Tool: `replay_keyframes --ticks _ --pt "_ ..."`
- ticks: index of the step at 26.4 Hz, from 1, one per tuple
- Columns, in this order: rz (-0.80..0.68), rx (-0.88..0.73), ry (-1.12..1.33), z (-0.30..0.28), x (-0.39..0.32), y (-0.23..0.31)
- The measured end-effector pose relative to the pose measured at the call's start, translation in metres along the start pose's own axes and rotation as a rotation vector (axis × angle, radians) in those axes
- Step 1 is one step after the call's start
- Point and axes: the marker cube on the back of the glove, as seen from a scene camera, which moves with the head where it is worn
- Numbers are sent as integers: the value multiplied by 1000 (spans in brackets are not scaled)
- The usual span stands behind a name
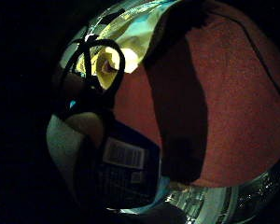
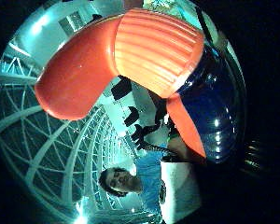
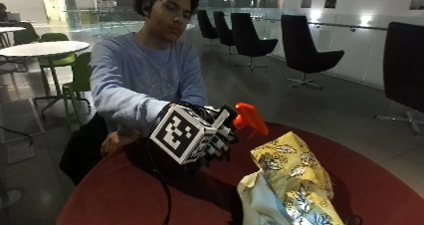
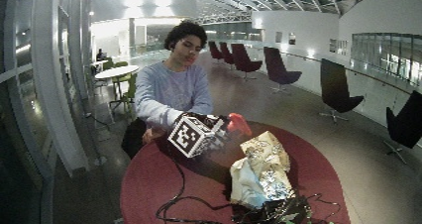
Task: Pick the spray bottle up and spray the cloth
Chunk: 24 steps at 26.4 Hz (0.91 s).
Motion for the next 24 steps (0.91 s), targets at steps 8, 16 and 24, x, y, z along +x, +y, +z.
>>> replay_keyframes --ticks 8,16,24 --pt "1 -4 6 4 -2 0" --pt "-65 48 4 16 -14 2" --pt "-355 150 -90 66 -53 17"
